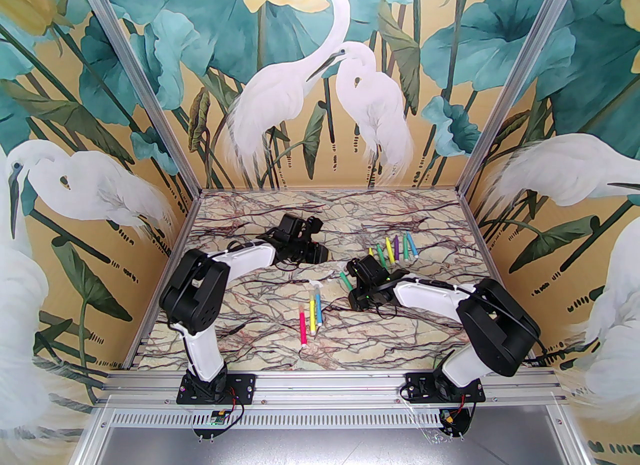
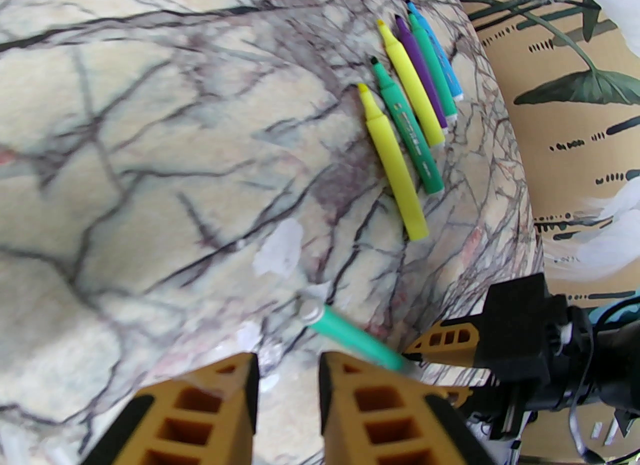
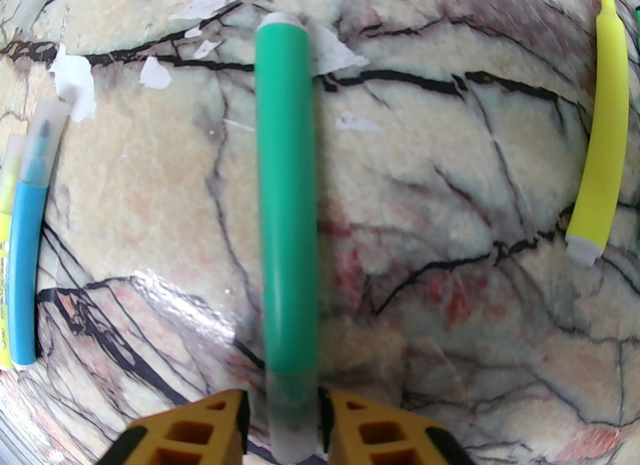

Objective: Open the pen caps

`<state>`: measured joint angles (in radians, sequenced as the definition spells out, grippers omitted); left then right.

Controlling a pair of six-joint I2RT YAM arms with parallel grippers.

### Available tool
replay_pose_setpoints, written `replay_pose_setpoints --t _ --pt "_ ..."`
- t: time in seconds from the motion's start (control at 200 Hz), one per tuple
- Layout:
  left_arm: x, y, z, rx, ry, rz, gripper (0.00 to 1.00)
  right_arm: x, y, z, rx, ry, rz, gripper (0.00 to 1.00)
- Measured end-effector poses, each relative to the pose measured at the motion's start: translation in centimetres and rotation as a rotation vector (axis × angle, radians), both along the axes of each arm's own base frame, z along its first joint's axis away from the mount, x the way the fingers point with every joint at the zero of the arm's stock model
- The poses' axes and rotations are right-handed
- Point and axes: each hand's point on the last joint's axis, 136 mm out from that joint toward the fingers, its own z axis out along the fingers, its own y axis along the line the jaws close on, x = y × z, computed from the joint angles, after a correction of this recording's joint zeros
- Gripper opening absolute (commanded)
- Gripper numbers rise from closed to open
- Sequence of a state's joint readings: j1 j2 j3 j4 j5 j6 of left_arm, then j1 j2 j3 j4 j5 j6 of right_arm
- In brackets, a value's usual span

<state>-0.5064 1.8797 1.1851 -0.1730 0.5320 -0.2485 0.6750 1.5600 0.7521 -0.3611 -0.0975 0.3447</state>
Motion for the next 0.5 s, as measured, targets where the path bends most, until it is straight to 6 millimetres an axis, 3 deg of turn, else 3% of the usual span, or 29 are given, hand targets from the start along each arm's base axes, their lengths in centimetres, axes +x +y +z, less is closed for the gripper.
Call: replay_pose_setpoints --t 0.365,0.5 --pt "0.5 -4.3 -0.3 -0.009 -0.029 -0.097 0.18 -0.7 -1.9 1.9 0.028 -0.061 -0.122 0.32" --pt "0.2 -5.6 -0.8 -0.005 -0.025 -0.137 0.18 -1.3 -1.1 3.5 0.086 -0.087 -0.121 0.29"
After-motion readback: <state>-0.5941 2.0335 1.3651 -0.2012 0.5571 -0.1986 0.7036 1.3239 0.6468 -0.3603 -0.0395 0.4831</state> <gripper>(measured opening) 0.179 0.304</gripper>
